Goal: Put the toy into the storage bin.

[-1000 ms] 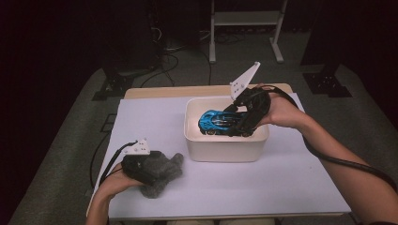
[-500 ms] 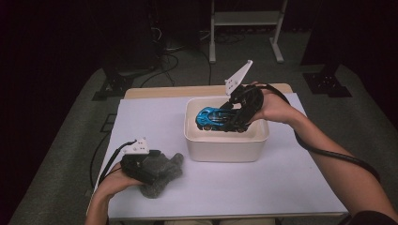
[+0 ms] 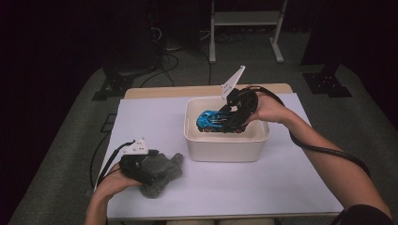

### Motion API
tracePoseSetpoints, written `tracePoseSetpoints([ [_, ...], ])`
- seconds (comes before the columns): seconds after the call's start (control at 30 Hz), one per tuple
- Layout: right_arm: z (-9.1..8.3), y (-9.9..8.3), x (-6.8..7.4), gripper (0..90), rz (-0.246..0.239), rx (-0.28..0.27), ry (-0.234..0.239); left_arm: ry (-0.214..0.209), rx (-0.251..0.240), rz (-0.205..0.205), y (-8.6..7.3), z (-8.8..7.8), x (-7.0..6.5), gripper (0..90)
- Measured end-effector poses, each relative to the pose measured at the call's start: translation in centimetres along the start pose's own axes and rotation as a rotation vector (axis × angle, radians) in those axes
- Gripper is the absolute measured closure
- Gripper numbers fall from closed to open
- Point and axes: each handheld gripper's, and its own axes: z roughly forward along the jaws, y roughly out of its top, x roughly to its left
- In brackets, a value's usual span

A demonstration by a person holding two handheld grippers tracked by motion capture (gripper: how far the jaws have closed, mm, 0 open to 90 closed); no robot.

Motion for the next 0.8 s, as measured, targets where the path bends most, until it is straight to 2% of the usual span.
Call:
tracePoseSetpoints([
  [0.23,0.7,-0.6,-0.9,25.1,0.022,0.004,-0.012,-0.002,-0.001,-0.003,-0.2,0.0,0.1,7.6],
  [0.37,1.3,-1.0,-1.3,25.1,0.035,0.004,-0.002,-0.003,0.001,-0.004,-0.1,0.0,-0.1,7.6],
  [0.67,2.7,-1.3,-1.4,25.1,0.027,0.029,0.015,0.004,0.002,-0.010,-0.2,-0.1,-0.2,7.5],
  [0.8,3.4,-1.5,-1.4,25.1,0.038,0.044,0.029,0.001,0.006,-0.012,-0.2,0.0,-0.2,7.6],
])
